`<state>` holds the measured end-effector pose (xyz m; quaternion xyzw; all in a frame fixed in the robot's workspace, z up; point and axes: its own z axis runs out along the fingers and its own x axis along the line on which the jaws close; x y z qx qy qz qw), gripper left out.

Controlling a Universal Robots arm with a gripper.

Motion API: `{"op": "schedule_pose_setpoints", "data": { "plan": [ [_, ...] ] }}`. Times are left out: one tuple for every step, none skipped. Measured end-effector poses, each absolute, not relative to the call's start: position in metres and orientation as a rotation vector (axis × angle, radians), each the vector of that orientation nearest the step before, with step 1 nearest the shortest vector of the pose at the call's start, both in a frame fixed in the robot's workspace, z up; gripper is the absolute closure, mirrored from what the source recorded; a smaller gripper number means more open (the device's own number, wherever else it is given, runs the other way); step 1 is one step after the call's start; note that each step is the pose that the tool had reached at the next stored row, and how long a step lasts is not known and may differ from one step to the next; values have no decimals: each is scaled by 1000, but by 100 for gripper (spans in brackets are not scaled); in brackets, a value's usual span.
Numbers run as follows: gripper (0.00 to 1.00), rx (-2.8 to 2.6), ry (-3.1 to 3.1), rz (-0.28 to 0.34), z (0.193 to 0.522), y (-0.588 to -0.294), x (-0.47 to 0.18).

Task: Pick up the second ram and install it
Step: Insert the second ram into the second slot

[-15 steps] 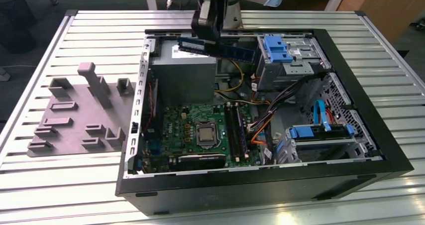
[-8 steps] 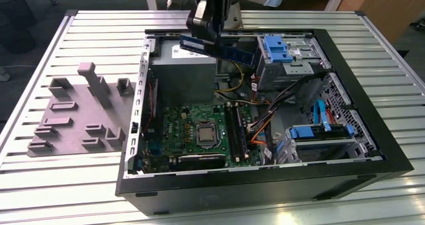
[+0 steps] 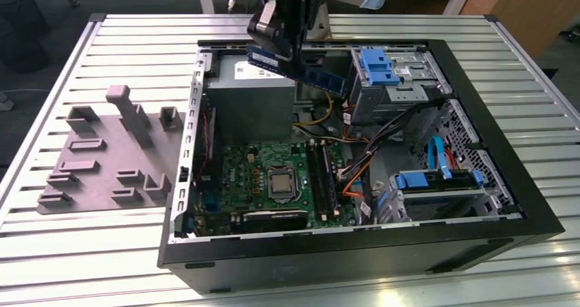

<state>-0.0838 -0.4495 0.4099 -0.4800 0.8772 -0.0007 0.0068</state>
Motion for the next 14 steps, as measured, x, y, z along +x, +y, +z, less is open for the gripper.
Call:
{"op": "schedule_pose_setpoints", "data": {
  "plan": [
    [86, -1499, 2745, -2, 410, -450, -84],
    [86, -1499, 2745, -2, 410, -450, -84],
    [86, -1499, 2745, -2, 410, -450, -84],
    [86, -1499, 2746, -2, 410, -450, -84],
    [86, -1499, 2745, -2, 410, -450, -84],
    [86, -1499, 2746, -2, 410, -450, -84],
    [86, -1499, 2746, -2, 410, -450, -84],
    [86, -1498, 2746, -2, 410, -450, -84],
    [86, -1497, 2746, -2, 410, -450, -84],
    [86, -1492, 2749, -2, 410, -450, -84],
    [86, -1483, 2754, -2, 410, -450, -84],
    [86, -1471, 2761, -2, 410, -450, -84],
    [86, -1456, 2768, -3, 410, -450, -84],
    [86, -1438, 2778, -3, 410, -450, -84]
  ]
}}
